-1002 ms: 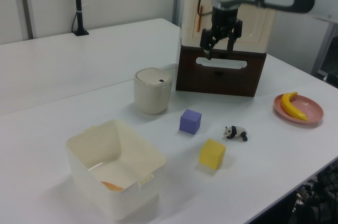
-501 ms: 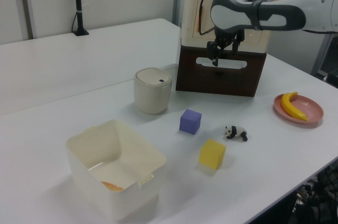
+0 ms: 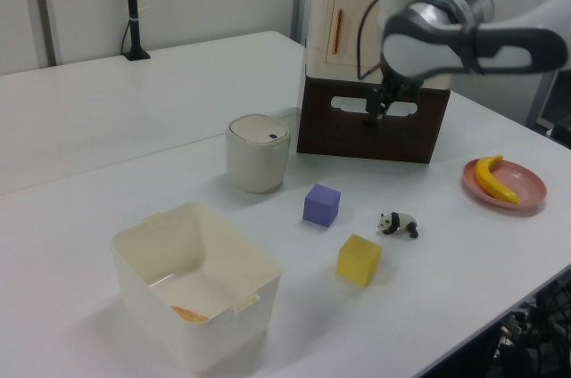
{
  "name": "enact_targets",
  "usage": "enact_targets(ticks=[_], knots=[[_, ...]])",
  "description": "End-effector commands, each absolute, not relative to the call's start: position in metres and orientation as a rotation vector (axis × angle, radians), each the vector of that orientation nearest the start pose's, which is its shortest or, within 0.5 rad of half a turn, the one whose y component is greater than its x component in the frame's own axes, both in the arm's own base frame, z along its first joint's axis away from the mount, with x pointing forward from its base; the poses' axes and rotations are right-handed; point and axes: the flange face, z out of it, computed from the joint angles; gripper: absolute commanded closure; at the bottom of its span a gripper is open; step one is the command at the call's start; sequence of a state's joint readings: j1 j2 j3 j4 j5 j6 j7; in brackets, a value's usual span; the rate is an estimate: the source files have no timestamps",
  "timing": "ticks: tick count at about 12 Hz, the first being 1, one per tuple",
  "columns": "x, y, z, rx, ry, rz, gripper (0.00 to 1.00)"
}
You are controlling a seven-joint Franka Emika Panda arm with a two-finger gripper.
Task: Slide the drawer open
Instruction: 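Lower the open gripper toward the white drawer handle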
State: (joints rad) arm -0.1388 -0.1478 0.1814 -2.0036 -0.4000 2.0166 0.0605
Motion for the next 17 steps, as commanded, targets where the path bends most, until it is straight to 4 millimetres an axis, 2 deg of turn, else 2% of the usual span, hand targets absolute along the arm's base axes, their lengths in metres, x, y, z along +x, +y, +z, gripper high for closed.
enact_targets(ticks=[1,6,8,11,13,15,17], knots=[[0.523,-0.003,0.52,-3.613,-0.491,-0.479,0.0],[0.557,-0.051,0.455,-3.767,-1.143,-0.518,0.0],[0.559,-0.06,0.451,-3.769,-1.275,-0.541,0.0],[0.566,-0.065,0.423,-3.759,-1.501,-0.452,0.0],[0.575,-0.08,0.4,-3.743,-1.663,-0.369,0.0],[0.585,-0.085,0.382,-3.713,-1.734,-0.335,0.0],[0.588,-0.086,0.387,-3.675,-1.851,-0.277,0.0]])
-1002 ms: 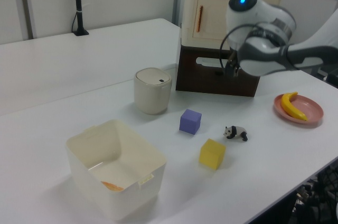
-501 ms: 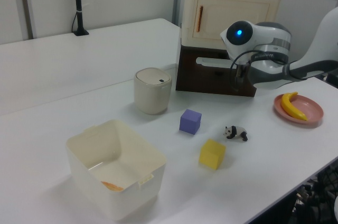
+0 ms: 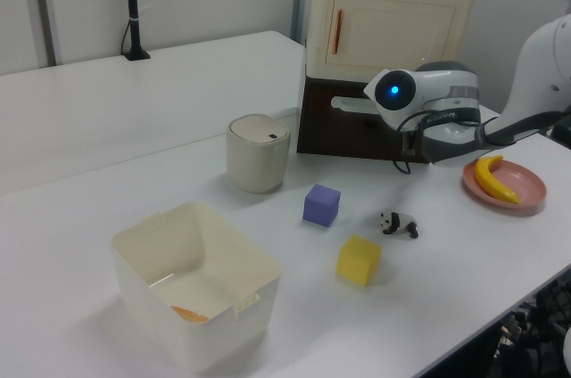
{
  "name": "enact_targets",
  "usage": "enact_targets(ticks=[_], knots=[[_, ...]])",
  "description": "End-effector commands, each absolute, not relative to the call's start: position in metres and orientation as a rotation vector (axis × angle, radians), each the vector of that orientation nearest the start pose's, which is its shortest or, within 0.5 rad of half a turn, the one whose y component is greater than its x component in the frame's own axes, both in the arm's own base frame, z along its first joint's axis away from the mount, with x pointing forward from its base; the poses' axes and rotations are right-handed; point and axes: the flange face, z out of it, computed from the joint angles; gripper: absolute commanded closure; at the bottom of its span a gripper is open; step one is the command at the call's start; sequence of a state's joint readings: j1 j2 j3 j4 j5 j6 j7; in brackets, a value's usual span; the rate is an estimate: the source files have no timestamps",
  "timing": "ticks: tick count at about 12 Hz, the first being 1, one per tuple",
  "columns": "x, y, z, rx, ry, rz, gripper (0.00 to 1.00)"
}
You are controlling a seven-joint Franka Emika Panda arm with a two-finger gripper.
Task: Slide the drawer open
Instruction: 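Move the gripper into the white handle and close on it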
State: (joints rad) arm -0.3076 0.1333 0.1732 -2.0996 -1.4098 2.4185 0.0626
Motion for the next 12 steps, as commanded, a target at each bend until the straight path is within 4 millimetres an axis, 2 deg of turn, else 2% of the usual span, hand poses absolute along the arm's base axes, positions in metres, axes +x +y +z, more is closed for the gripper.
enact_targets(ticks=[1,3,10,11,12], knots=[[0.591,-0.089,0.395,1.89,1.013,0.118,0.0],[0.592,-0.093,0.398,1.91,0.98,0.128,0.0],[0.596,-0.09,0.399,1.896,1.0,0.134,0.0],[0.604,-0.09,0.407,1.892,0.99,0.153,0.0],[0.611,-0.088,0.405,1.902,0.996,0.182,0.0]])
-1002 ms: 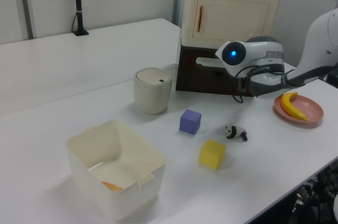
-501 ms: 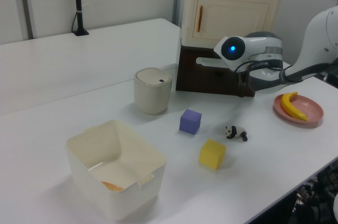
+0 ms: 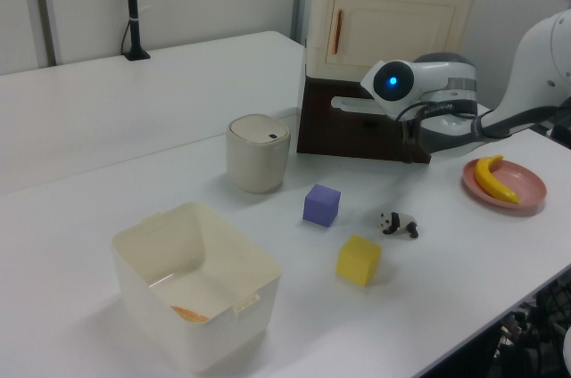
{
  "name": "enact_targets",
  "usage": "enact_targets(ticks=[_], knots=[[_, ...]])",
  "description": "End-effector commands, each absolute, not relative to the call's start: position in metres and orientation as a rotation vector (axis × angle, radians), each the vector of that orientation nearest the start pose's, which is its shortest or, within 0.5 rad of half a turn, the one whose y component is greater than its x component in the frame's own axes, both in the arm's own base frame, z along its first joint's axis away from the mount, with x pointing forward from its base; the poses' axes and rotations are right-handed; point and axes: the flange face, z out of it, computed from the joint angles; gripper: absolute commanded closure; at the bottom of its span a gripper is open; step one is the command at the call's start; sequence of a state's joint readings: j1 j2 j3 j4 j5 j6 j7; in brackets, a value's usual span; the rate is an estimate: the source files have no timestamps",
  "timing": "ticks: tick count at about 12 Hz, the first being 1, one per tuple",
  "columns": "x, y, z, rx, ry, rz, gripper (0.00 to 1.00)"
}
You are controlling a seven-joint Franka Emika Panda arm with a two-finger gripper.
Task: Slide the drawer open
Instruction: 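Move the gripper into the white handle and close on it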
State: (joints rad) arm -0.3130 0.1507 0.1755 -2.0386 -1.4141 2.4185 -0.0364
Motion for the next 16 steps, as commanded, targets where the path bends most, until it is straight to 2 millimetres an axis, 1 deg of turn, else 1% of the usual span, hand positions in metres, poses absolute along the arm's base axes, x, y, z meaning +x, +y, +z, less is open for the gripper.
enact_targets(ticks=[1,3,4,5,8,11,13,16], knots=[[0.62,-0.082,0.404,1.918,1.015,0.25,0.0],[0.634,-0.08,0.395,1.942,1.026,0.281,0.0],[0.636,-0.08,0.396,1.939,1.029,0.285,0.0],[0.636,-0.08,0.393,1.937,1.039,0.277,0.0],[0.636,-0.079,0.389,1.939,1.044,0.274,0.12],[0.636,-0.076,0.389,1.944,1.041,0.28,0.12],[0.635,-0.069,0.392,1.941,1.045,0.288,0.11],[0.635,-0.069,0.393,1.948,1.031,0.297,0.12]])
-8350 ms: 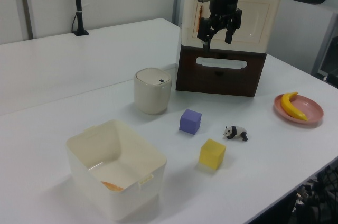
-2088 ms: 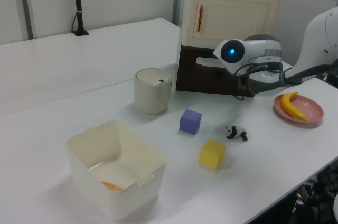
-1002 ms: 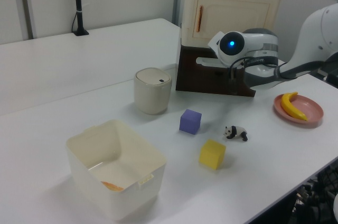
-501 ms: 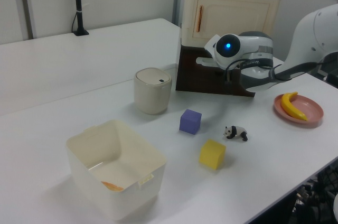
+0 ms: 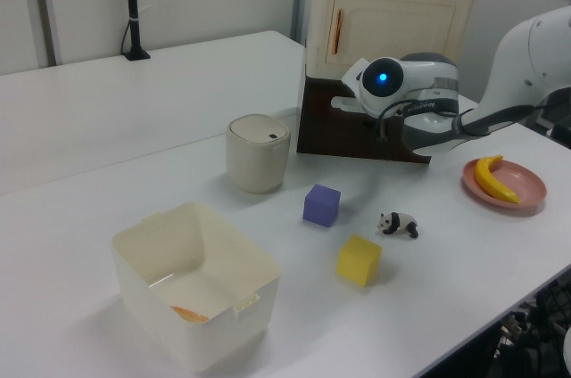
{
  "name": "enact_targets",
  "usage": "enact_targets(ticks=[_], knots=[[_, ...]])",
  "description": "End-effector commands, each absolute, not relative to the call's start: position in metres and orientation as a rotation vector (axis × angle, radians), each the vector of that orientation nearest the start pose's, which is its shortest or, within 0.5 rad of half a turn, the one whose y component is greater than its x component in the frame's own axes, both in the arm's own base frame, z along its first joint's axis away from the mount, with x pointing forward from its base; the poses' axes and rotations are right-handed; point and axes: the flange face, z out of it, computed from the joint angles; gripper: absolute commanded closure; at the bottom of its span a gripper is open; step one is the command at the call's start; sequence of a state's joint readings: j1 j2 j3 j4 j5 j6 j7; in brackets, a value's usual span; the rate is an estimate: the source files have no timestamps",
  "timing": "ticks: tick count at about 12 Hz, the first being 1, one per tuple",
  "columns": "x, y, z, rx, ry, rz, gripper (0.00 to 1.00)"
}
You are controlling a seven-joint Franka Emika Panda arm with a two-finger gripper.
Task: Slide the drawer open
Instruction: 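Move the gripper into the white handle and close on it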
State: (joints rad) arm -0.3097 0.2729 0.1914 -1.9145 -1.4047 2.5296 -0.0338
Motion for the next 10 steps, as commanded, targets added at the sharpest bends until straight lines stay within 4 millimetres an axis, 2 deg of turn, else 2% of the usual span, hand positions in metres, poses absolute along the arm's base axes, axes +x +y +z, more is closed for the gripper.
enact_targets(ticks=[1,6,7,10], knots=[[0.6345,-0.0665,0.3922,1.948,1.033,0.298,0.14],[0.6349,-0.0678,0.391,1.946,1.036,0.293,0.36],[0.6349,-0.0678,0.391,1.946,1.036,0.293,0.43],[0.6349,-0.0678,0.391,1.946,1.036,0.293,0.52]])
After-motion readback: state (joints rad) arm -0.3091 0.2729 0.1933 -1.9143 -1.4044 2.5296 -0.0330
